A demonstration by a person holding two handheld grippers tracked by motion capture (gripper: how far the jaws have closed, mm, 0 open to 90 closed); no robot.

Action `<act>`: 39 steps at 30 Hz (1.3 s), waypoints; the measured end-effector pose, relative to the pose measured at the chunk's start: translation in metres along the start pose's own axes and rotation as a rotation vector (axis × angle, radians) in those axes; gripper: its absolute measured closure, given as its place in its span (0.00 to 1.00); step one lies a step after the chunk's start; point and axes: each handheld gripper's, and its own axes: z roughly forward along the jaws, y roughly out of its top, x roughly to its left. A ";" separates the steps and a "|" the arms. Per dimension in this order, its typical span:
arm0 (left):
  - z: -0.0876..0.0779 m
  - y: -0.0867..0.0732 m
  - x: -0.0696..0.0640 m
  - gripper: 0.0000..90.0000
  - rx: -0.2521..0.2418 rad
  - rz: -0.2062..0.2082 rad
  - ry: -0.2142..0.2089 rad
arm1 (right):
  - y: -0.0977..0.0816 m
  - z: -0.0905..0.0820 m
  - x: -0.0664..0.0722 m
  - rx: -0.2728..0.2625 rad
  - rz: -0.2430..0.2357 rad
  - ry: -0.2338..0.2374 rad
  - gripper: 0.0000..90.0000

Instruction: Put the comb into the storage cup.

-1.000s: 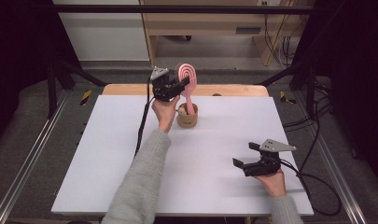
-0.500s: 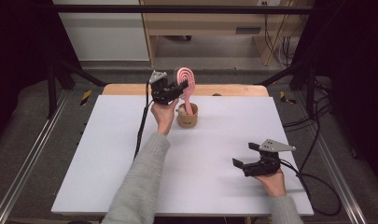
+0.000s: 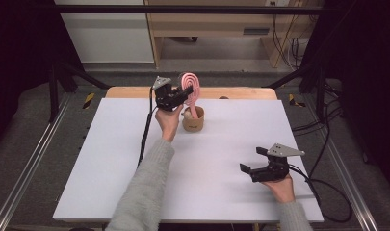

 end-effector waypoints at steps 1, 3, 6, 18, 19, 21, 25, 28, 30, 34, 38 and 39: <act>0.000 0.000 0.000 0.70 0.002 -0.001 0.000 | 0.000 0.000 0.000 0.000 -0.001 0.000 0.00; 0.000 -0.001 0.001 0.70 0.001 -0.001 -0.001 | 0.000 0.000 0.000 -0.001 -0.002 0.000 0.00; 0.000 -0.003 0.003 0.70 -0.001 -0.008 -0.002 | 0.000 0.000 0.000 -0.002 0.002 0.001 0.00; -0.007 -0.006 0.011 0.69 -0.018 -0.035 0.007 | 0.000 0.000 0.000 0.000 -0.001 -0.001 0.00; -0.008 -0.006 0.013 0.69 -0.016 -0.037 0.008 | 0.000 0.000 0.000 0.000 0.001 -0.001 0.00; -0.009 -0.007 0.014 0.69 -0.018 -0.041 0.011 | 0.000 0.000 0.000 0.000 -0.003 -0.001 0.00; -0.009 -0.006 0.017 0.69 -0.015 -0.040 0.016 | 0.000 0.000 0.000 0.001 -0.002 -0.001 0.00; -0.011 -0.007 0.018 0.68 -0.013 -0.036 0.019 | 0.000 0.000 0.000 0.000 -0.003 -0.001 0.00; -0.012 -0.006 0.020 0.68 -0.009 -0.036 0.022 | 0.000 0.000 0.000 0.000 -0.001 -0.002 0.00; -0.014 -0.007 0.024 0.68 -0.011 -0.040 0.034 | 0.000 0.000 0.000 0.000 -0.001 -0.001 0.00; -0.016 -0.008 0.029 0.67 -0.006 -0.050 0.043 | 0.000 0.000 0.000 0.000 0.000 0.000 0.00; -0.016 -0.008 0.029 0.67 -0.007 -0.052 0.046 | 0.000 0.001 0.000 -0.002 -0.001 -0.001 0.00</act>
